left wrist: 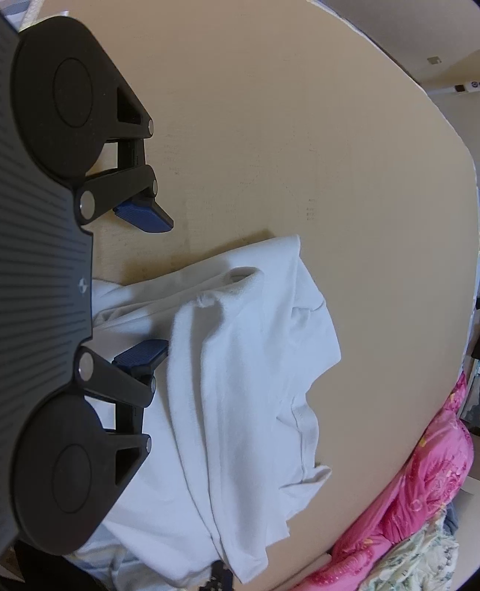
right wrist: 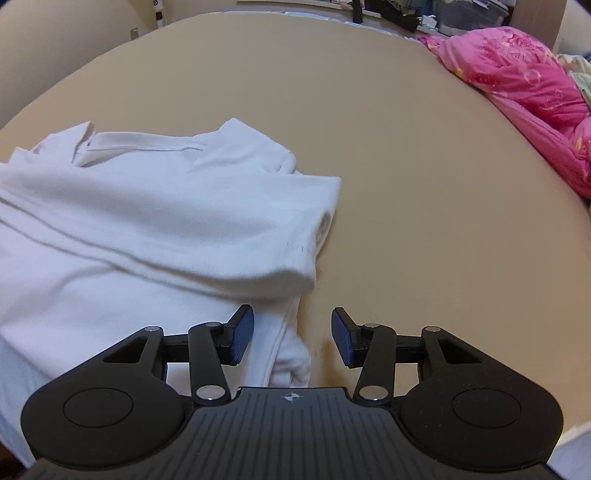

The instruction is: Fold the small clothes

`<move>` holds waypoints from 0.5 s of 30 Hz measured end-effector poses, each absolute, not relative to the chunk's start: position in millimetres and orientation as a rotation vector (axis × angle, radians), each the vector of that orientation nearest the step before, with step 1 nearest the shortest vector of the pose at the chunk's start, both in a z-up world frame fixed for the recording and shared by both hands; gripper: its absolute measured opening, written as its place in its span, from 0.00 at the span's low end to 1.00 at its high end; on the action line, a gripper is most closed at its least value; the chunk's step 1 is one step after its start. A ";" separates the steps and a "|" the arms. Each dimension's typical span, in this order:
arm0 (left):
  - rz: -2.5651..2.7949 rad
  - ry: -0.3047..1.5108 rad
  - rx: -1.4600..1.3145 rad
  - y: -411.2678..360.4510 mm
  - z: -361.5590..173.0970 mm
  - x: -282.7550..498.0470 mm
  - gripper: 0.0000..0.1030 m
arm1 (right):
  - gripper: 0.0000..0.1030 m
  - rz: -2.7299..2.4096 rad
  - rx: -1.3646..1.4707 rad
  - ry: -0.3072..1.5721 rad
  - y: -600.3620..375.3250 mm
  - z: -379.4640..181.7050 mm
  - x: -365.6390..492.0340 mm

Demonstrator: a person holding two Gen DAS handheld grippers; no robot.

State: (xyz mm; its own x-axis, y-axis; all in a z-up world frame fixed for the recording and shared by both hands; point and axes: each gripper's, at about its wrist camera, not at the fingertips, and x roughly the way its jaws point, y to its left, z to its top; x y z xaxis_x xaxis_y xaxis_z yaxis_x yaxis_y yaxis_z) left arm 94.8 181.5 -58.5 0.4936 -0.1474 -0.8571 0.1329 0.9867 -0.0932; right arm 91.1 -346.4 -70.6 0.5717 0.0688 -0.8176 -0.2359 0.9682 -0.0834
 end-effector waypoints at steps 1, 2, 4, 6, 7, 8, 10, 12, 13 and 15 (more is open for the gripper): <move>-0.162 1.041 -0.001 178.9 -60.1 97.6 0.67 | 0.47 0.171 -0.193 0.940 -345.3 -71.1 96.3; -0.158 1.037 0.010 177.1 -61.8 100.1 0.67 | 0.47 0.163 -0.191 0.932 -344.9 -71.0 100.4; -0.147 1.009 0.021 174.2 -61.1 106.1 0.67 | 0.47 0.146 -0.179 0.908 -344.2 -70.3 110.2; -0.132 0.967 -0.007 176.1 -57.7 113.0 0.67 | 0.47 0.127 -0.160 0.868 -344.7 -67.3 120.2; -0.123 0.943 -0.037 178.3 -55.6 116.9 0.67 | 0.47 0.115 -0.146 0.846 -345.4 -65.5 124.9; -0.113 0.921 -0.066 180.8 -54.1 121.0 0.67 | 0.47 0.098 -0.127 0.822 -346.3 -63.2 130.3; -0.090 0.887 -0.106 185.2 -53.7 128.4 0.67 | 0.47 0.071 -0.077 0.784 -350.1 -59.2 140.2; -0.077 0.868 -0.141 189.9 -56.0 134.6 0.67 | 0.47 0.055 -0.013 0.759 -354.6 -57.0 149.9; -0.079 0.863 -0.150 191.2 -56.8 136.0 0.67 | 0.47 0.052 0.011 0.755 -356.6 -57.1 153.7; -0.091 0.848 -0.157 191.9 -56.4 136.9 0.66 | 0.47 0.064 0.051 0.768 -359.8 -60.1 161.4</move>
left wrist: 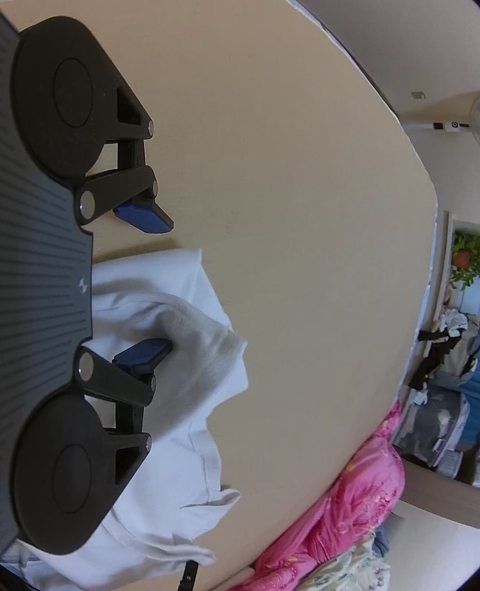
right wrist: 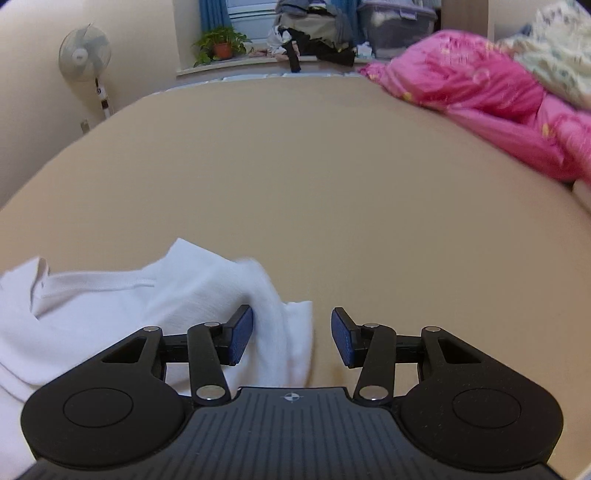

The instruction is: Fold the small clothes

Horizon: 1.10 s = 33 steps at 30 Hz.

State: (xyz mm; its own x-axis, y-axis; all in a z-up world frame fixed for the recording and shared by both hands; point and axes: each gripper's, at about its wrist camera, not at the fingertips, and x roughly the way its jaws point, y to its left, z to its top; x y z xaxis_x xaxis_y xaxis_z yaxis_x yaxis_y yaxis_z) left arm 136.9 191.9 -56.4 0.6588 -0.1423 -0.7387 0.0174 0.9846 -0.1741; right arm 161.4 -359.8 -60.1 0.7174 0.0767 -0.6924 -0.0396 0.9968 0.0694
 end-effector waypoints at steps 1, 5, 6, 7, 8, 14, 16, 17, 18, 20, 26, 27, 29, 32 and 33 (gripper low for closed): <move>-0.103 0.836 -0.156 191.4 -55.6 137.0 0.66 | 0.47 0.068 0.054 0.775 -360.3 -62.0 163.8; -0.139 0.789 -0.140 186.4 -50.8 135.9 0.64 | 0.47 0.093 0.037 0.779 -359.3 -66.4 169.2; -0.142 0.779 -0.140 185.2 -50.1 136.6 0.61 | 0.47 0.096 0.038 0.779 -359.4 -66.7 170.2; -0.145 0.774 -0.140 183.9 -50.3 137.6 0.53 | 0.47 0.098 0.042 0.776 -359.9 -67.0 170.7; -0.149 0.771 -0.139 182.1 -51.3 138.1 0.48 | 0.44 0.100 0.047 0.774 -360.1 -67.1 172.0; -0.172 0.741 -0.096 173.9 -53.1 142.4 0.07 | 0.00 0.142 0.035 0.721 -352.5 -63.3 171.1; -0.117 0.692 -0.119 182.6 -47.7 143.5 0.05 | 0.00 0.109 0.091 0.662 -359.0 -56.3 170.3; -0.056 0.651 -0.134 189.2 -43.4 143.3 0.05 | 0.00 0.079 0.145 0.631 -365.6 -52.1 170.2; -0.007 0.620 -0.161 194.7 -40.7 143.1 0.05 | 0.00 0.049 0.209 0.601 -374.1 -48.6 171.0; 0.005 0.630 -0.172 195.8 -42.2 148.9 0.05 | 0.00 0.003 0.278 0.576 -385.6 -47.0 174.2; 0.012 0.698 -0.178 187.6 -53.8 165.2 0.05 | 0.00 0.003 0.181 0.600 -364.8 -54.6 186.7; 0.018 0.690 -0.192 187.6 -53.0 166.4 0.05 | 0.00 0.006 0.177 0.589 -361.3 -53.9 186.7; 0.043 0.693 -0.205 187.0 -53.4 169.1 0.10 | 0.01 0.008 0.181 0.564 -359.4 -51.9 186.1; 0.122 0.736 -0.202 192.7 -54.9 169.4 0.16 | 0.29 -0.047 0.193 0.624 -363.1 -54.6 191.5; 0.118 0.741 -0.228 197.6 -53.9 166.5 0.16 | 0.43 -0.043 0.231 0.640 -368.4 -55.1 191.7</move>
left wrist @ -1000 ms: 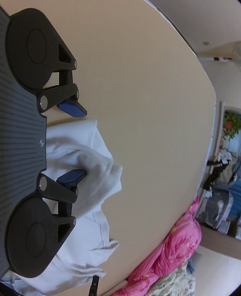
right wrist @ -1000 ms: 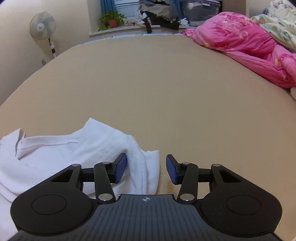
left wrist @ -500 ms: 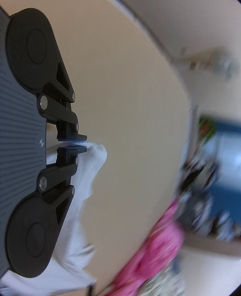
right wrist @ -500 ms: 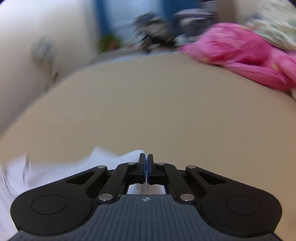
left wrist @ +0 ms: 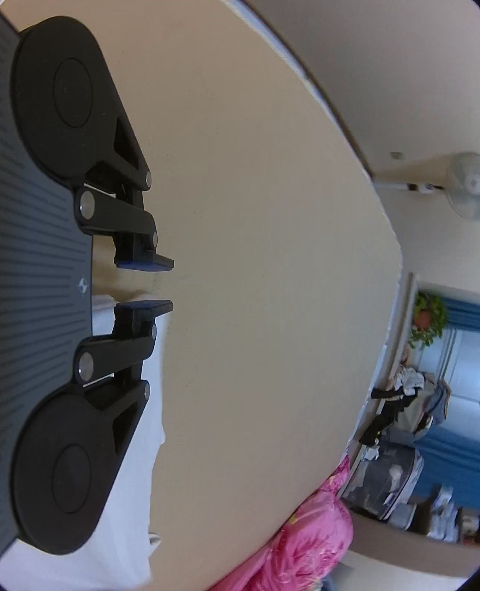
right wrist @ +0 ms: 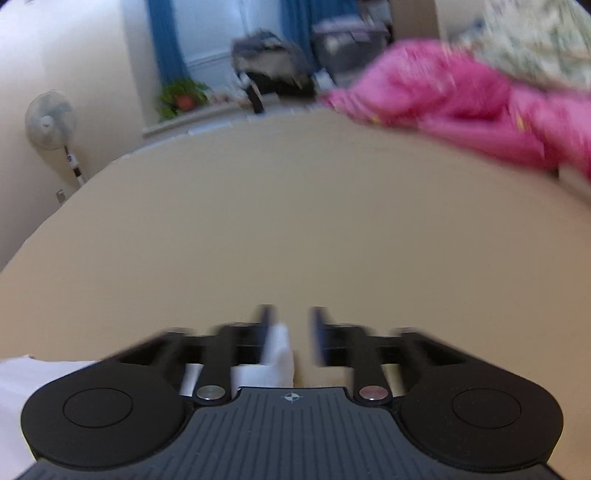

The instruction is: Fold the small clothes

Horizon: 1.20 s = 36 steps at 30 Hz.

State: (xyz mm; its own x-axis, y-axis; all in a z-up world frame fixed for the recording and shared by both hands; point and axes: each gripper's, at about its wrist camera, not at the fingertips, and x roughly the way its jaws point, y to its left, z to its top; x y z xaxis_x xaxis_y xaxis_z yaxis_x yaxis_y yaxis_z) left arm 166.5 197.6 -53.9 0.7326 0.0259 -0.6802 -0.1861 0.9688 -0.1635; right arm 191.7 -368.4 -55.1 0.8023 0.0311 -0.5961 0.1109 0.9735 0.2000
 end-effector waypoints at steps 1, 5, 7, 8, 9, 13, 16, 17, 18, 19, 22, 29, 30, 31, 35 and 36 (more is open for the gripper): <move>0.116 0.740 -0.247 204.5 -50.9 162.2 0.16 | 0.43 -0.034 0.264 0.652 -374.0 -55.6 189.9; 0.061 0.777 -0.291 218.9 -40.4 146.8 0.16 | 0.43 -0.013 0.290 0.707 -380.6 -52.1 173.6; 0.016 0.834 -0.314 221.8 -39.9 137.0 0.18 | 0.43 0.024 0.331 0.753 -384.7 -50.7 161.0; -0.008 0.862 -0.323 222.5 -39.1 130.4 0.19 | 0.44 0.040 0.338 0.782 -384.9 -50.3 153.8; -0.030 0.884 -0.332 225.3 -38.3 126.2 0.22 | 0.44 0.053 0.329 0.810 -383.4 -49.3 146.9; -0.054 0.968 -0.319 229.3 -31.8 88.0 0.36 | 0.48 0.085 0.240 0.915 -370.2 -50.2 109.0; 0.003 0.993 -0.296 232.4 -25.1 48.0 0.41 | 0.49 0.110 0.247 0.979 -369.2 -56.2 83.7; -0.018 1.000 -0.307 229.7 -23.3 36.0 0.42 | 0.49 0.120 0.234 0.987 -366.9 -57.4 73.1; -0.044 1.009 -0.320 227.3 -24.2 24.8 0.45 | 0.49 0.125 0.216 0.987 -364.8 -57.7 64.6; -0.066 1.015 -0.328 225.3 -26.9 16.0 0.47 | 0.49 0.127 0.202 0.989 -361.1 -59.8 52.2; -0.100 1.006 -0.289 210.3 -41.7 -1.4 0.50 | 0.49 0.101 0.172 0.996 -361.5 -64.7 36.9; -0.085 1.054 -0.234 197.4 -64.6 -2.0 0.32 | 0.34 0.042 0.215 0.994 -366.4 -73.9 35.7; -0.087 1.058 -0.233 196.2 -65.5 0.7 0.12 | 0.14 0.045 0.223 0.987 -367.1 -73.8 34.7; -0.099 1.058 -0.240 197.8 -66.1 -0.7 0.05 | 0.08 0.046 0.227 0.980 -368.0 -73.3 33.9; -0.129 1.018 -0.189 198.4 -62.5 -8.6 0.03 | 0.05 0.060 0.255 0.935 -372.7 -61.1 27.1; -0.128 1.005 -0.205 203.6 -59.6 -10.8 0.03 | 0.04 0.063 0.275 0.913 -375.7 -55.1 23.7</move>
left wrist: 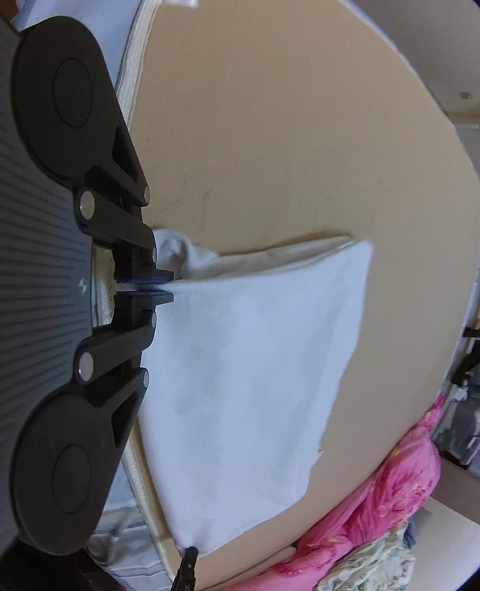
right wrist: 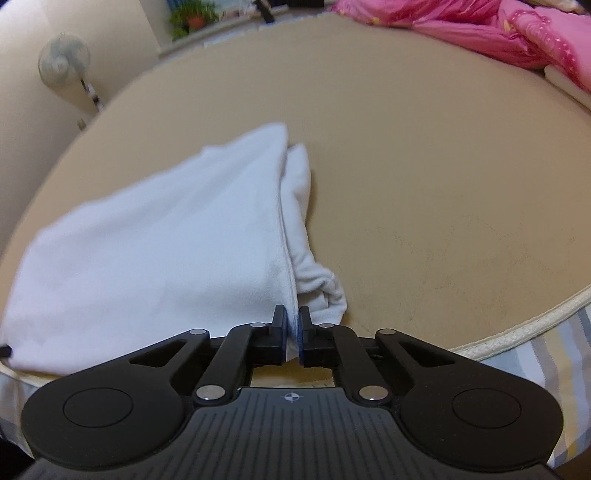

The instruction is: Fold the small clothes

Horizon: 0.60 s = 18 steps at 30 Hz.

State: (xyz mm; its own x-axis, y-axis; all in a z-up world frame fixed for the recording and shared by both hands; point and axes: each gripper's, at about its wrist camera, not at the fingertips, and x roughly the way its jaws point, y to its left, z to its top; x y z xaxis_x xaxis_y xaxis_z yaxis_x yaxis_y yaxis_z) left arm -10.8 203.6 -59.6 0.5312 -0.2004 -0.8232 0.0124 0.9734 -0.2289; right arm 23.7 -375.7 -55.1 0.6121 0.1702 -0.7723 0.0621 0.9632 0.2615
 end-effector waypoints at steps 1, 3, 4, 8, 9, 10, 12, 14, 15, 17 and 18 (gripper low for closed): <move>-0.131 0.986 -0.249 213.1 -53.9 -15.0 0.03 | 0.04 0.066 0.307 0.887 -380.2 -47.4 19.1; -0.139 0.944 -0.325 228.3 -42.3 -18.0 0.03 | 0.04 0.072 0.376 0.843 -389.6 -34.5 10.1; -0.144 0.928 -0.350 233.6 -37.9 -19.1 0.03 | 0.04 0.069 0.399 0.834 -393.0 -30.2 5.1; -0.175 1.003 -0.361 236.4 -47.0 -18.8 0.04 | 0.05 0.042 0.359 0.940 -387.2 -44.9 -0.7; -0.167 1.035 -0.351 234.7 -52.2 -15.1 0.04 | 0.07 0.036 0.320 0.978 -382.9 -50.9 2.2; -0.142 1.049 -0.331 234.1 -55.3 -13.4 0.04 | 0.09 0.020 0.284 1.005 -379.7 -55.5 5.1; -0.106 1.010 -0.301 235.3 -49.8 -9.5 0.08 | 0.14 -0.041 0.225 0.988 -377.2 -55.1 7.1; -0.115 0.925 -0.300 234.2 -36.3 -10.6 0.31 | 0.19 -0.098 0.168 0.868 -374.4 -40.5 1.7; -0.135 0.891 -0.302 232.6 -31.4 -12.1 0.42 | 0.24 -0.096 0.150 0.801 -371.9 -32.0 -1.5; -0.175 0.854 -0.279 221.4 -26.9 -15.1 0.43 | 0.31 -0.038 0.147 0.715 -365.7 -21.3 -5.8; -0.192 0.849 -0.258 215.2 -27.2 -14.7 0.42 | 0.37 -0.004 0.159 0.706 -364.3 -22.2 -7.2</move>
State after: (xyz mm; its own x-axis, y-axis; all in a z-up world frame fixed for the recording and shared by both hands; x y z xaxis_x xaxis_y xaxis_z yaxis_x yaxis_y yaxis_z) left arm -14.7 215.2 -27.2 0.6467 -0.2692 -0.7137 0.0648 0.9517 -0.3002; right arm -7.2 -364.3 -22.2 0.7612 0.0500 -0.6466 0.0577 0.9878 0.1443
